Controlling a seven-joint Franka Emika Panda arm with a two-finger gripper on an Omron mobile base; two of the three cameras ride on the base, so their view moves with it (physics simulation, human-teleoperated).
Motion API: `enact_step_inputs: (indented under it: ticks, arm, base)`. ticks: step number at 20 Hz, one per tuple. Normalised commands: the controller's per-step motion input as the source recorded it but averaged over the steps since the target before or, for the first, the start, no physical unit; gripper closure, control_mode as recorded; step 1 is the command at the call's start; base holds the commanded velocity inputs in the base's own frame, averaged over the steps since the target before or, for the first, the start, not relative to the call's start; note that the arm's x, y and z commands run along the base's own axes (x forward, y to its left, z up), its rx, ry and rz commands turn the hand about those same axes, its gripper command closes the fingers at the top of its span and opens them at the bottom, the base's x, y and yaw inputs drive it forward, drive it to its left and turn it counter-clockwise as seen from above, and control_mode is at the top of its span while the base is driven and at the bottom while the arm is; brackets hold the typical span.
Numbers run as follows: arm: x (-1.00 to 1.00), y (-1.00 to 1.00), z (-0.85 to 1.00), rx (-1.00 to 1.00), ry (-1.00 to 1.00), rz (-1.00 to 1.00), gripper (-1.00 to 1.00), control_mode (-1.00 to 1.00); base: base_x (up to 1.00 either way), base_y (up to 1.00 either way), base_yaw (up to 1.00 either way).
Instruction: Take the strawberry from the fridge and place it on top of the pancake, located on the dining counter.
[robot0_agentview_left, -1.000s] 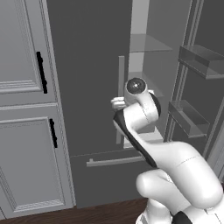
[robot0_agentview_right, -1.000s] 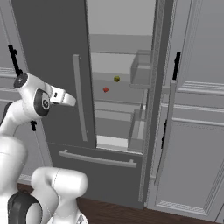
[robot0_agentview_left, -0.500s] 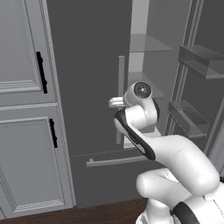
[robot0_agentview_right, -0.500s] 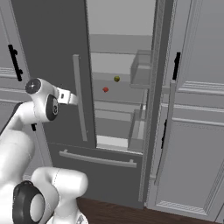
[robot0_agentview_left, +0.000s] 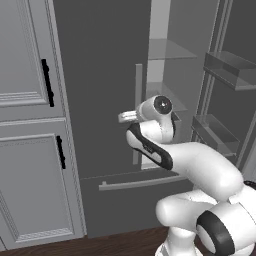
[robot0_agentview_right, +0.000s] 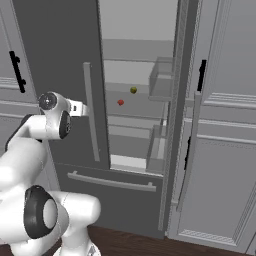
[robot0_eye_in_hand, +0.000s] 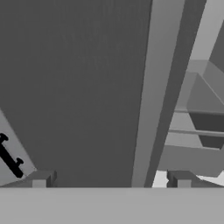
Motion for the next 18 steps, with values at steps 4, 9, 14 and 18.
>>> enact_step_inputs:
  ticks: [4,9,14,18]
  arm:
    - [0.2,0.16,0.0,0.0,-0.03,0.07,-1.0,-1.0]
    - [0.0,-0.2,0.01,0.0,0.0,-0.08,-1.0,-1.0]
    - [0.13,-0.1,0.14,0.0,0.0,-0.07,-1.0,-1.0]
    - [0.41,-0.05,0.08,0.0,0.0,0.0,-1.0,-1.0]
  base:
    - [0.0,0.0,0.0]
    - [0.0,0.0,0.0]
    - [0.0,0.0,0.0]
    - [0.0,0.0,0.0]
